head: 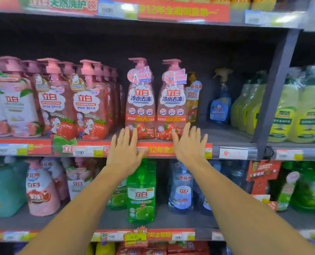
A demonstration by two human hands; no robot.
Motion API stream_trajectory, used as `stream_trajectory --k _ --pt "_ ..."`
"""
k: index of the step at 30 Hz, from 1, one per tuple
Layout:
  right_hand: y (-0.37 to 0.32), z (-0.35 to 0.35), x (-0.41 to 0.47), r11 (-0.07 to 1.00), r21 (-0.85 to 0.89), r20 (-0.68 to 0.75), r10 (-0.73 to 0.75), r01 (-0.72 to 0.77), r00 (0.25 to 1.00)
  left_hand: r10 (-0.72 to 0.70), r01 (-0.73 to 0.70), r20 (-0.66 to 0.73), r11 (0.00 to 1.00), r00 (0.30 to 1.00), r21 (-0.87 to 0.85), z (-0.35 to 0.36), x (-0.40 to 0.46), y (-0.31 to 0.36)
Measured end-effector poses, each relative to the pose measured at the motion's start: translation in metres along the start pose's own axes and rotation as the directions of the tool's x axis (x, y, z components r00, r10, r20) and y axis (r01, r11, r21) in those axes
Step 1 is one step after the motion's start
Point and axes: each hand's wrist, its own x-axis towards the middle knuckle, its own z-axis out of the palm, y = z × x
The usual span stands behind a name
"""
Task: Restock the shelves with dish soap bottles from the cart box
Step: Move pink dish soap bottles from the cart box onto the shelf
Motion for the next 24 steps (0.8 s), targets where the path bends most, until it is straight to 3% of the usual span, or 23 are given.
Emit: stream_trajectory --k 5,7,11,16,24 --pt "0.018 0.028 -0.055 0.986 -0.117 -0.068 -0.131 0.122 0.989 0.012 -0.016 -0.051 0.997 0.999 -0.077 0.014 -0.039 0.017" --pt "0.026 0.041 -0.081 0.982 -0.132 -0.012 -0.141 0.138 0.990 0.035 -0.040 -0.044 0.994 0.998 -0.107 0.029 -0.061 0.029" --pt "0.063 0.070 -0.154 0.991 -0.065 0.216 -0.099 0.116 0.971 0.147 -0.117 0.204 0.981 0.968 -0.154 0.067 -0.121 0.063" --pt "0.140 0.085 -0.259 0.993 -0.119 0.442 0.041 0.013 0.896 0.286 -0.220 0.328 0.949 0.900 -0.225 0.108 -0.202 0.102" --pt "0.249 0.066 -0.375 0.946 -0.200 0.532 0.323 -0.255 0.782 0.573 -0.466 0.357 0.815 0.738 -0.344 0.136 -0.297 0.217"
